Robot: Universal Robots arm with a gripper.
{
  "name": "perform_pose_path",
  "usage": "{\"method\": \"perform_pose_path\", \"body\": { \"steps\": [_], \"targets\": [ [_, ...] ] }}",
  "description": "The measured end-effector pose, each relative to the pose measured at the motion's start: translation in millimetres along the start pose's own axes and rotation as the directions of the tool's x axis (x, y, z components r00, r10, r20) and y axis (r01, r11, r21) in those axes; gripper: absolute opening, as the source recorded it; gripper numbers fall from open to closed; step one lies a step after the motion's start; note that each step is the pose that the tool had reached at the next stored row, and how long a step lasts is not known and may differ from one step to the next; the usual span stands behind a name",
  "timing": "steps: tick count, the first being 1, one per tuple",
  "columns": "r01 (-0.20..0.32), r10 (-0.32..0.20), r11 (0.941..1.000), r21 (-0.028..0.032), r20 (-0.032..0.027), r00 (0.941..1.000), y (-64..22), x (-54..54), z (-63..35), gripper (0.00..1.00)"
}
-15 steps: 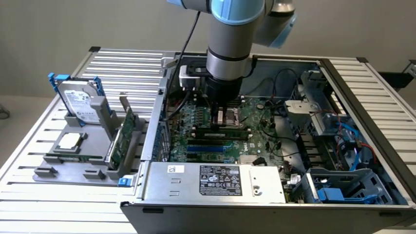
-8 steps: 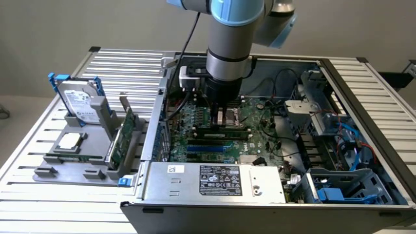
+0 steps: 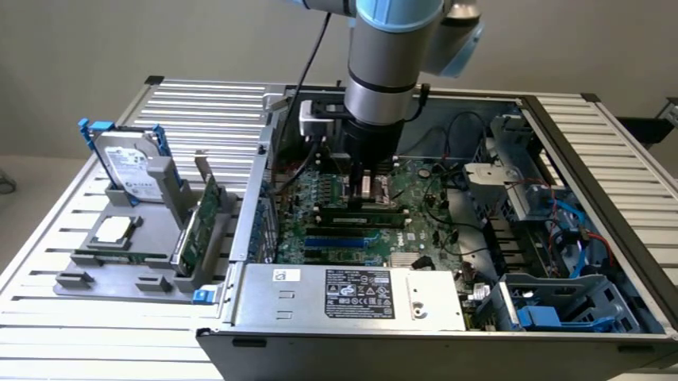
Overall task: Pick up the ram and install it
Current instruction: 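Press down the ram until it locks into place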
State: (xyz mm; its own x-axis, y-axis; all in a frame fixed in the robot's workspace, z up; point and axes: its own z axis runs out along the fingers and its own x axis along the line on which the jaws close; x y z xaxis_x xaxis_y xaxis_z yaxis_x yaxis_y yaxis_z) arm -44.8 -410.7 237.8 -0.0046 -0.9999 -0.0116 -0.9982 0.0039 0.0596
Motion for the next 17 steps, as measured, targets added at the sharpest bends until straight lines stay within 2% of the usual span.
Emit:
{"method": "perform_pose_path", "body": {
  "steps": [3,10,12,14,17],
  "targets": [
    [0.003,-0.003,1.0000,-0.0021,-0.0003,1.0000,-9.6,0.7,-1.0,0.11],
    [0.020,-0.020,0.9998,-0.0028,-0.0015,0.9998,-32.6,1.6,-2.5,0.11],
    [0.030,-0.030,0.9996,-0.0030,-0.0020,0.9996,-36.0,1.7,-2.7,0.11],
    [0.040,-0.040,0.9992,0.0004,-0.0027,0.9992,-36.2,1.7,-2.0,0.11],
    [0.055,-0.055,0.9984,0.0138,-0.0042,0.9985,-36.4,1.8,0.3,0.11]
  ]
}}
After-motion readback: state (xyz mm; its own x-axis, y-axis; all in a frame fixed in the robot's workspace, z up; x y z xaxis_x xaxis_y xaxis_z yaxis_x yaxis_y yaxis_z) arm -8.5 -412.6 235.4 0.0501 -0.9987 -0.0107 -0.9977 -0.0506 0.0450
